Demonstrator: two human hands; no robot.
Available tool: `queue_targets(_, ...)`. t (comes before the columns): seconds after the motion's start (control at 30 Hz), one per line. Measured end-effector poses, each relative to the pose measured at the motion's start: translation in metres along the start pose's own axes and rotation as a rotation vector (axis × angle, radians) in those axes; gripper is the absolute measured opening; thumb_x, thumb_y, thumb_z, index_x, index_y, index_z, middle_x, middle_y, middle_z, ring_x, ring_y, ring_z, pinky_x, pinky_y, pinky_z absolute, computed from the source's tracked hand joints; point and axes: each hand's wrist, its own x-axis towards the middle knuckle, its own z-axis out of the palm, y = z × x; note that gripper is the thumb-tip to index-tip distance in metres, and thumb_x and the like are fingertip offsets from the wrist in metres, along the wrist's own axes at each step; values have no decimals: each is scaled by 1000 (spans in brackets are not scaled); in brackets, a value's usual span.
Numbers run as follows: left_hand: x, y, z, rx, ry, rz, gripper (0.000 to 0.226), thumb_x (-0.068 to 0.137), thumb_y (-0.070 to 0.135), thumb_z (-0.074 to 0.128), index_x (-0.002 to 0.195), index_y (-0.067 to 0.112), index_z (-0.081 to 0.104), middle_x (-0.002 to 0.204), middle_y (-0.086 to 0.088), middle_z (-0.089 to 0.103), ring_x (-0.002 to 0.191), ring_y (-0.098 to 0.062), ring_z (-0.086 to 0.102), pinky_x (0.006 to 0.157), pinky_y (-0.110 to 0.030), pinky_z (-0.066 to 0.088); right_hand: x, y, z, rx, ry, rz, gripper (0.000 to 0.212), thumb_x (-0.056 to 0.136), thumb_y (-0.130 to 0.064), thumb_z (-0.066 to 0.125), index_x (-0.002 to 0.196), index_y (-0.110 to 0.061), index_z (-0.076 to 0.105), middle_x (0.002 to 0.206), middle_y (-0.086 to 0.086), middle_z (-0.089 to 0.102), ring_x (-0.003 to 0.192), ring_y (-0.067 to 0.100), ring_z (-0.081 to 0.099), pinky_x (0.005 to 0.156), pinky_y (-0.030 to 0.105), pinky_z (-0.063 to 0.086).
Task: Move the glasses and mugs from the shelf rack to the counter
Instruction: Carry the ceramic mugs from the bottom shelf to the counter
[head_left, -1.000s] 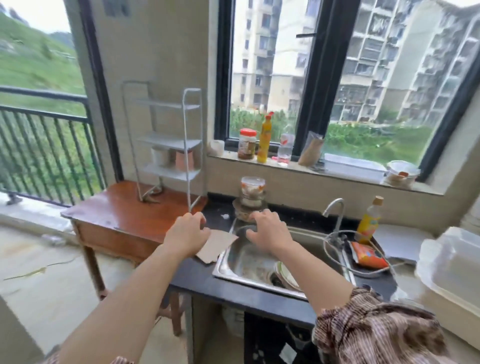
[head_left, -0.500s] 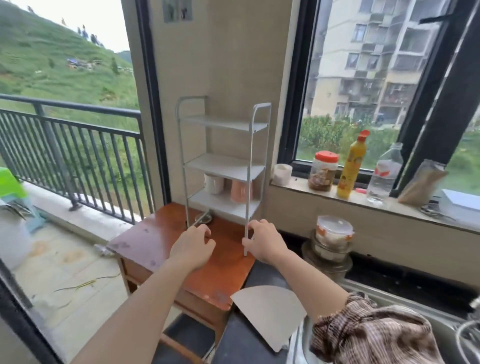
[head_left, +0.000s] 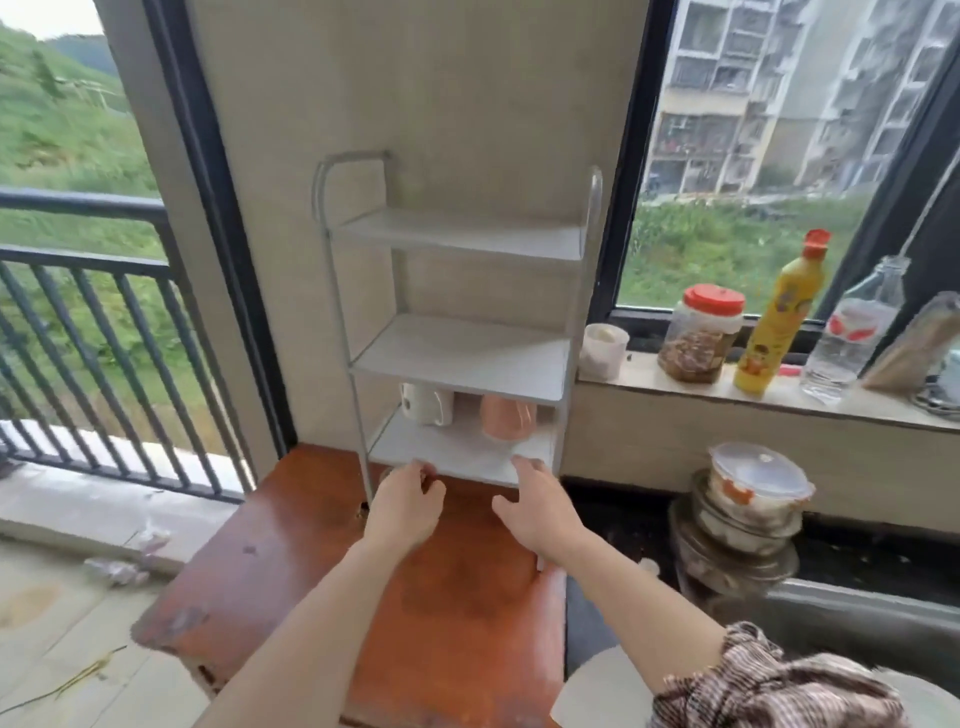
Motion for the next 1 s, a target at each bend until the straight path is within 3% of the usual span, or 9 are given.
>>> queue_targets(0.2,84,-18,6,-233,-94,-30,41,93,23,47,133,14,46,120,-9,61,93,-24,59,75,-30,43,52,-8,24,134,134,167,73,88,-22,54,150,-20,16,150,8,32,126,28,45,100,36,44)
queue_targets(0.27,106,-19,12,-319,-142,-43,44,93,23,48,136,17,42,113,-8,62,94,-33,62,75,-35,49,67,-9,28,257,197,220,79,85,-15,55,150,-27,13,144,4,40,115,25,54,87,37,52)
queue_targets(0.4,136,-16,27,-594,-258,-172,45,92,26,49,136,20,41,107,-13,63,96,-34,64,91,-47,51,92,-7,35,459,300,352,76,83,-11,55,142,-39,18,105,-9,55,78,7,55,65,26,48)
queue_targets(0.47,146,-16,33,-709,-316,-229,36,93,25,49,129,22,47,102,-10,63,85,-26,65,85,-39,54,102,-5,37,522,338,413,56,81,-13,56,127,-37,35,90,-14,52,75,3,52,60,22,44)
queue_targets(0.57,156,-15,36,-799,-381,-234,16,93,22,50,105,19,59,93,-8,61,78,-19,62,72,-30,53,111,-5,34,676,384,492,26,77,-16,58,96,-32,51,96,-2,61,85,16,61,67,29,52)
queue_targets(0.67,163,-20,36,-811,-411,-218,11,92,29,52,86,26,60,95,-10,60,83,-21,61,70,-29,52,117,-3,29,803,407,536,12,79,-16,59,89,-22,56,97,6,65,81,24,63,71,37,53)
queue_targets(0.8,161,-30,33,-743,-323,-203,35,92,48,46,78,20,62,74,-4,56,68,-18,55,62,-30,49,123,-5,27,877,337,544,9,84,-27,60,88,-19,61,84,3,61,72,17,58,66,31,53)
queue_targets(0.9,158,-40,24,-759,-262,-196,46,91,54,42,70,15,56,64,-4,53,59,-18,51,54,-29,44,127,-13,28,902,284,561,20,84,-40,56,78,-21,59,69,-2,50,54,12,46,48,24,41)
queue_targets(1.0,153,-50,12,-781,-219,-160,49,90,56,42,62,16,49,57,-1,48,53,-15,46,52,-25,39,126,-19,34,871,274,606,35,85,-54,53,83,-20,59,69,0,54,57,16,53,55,26,49)
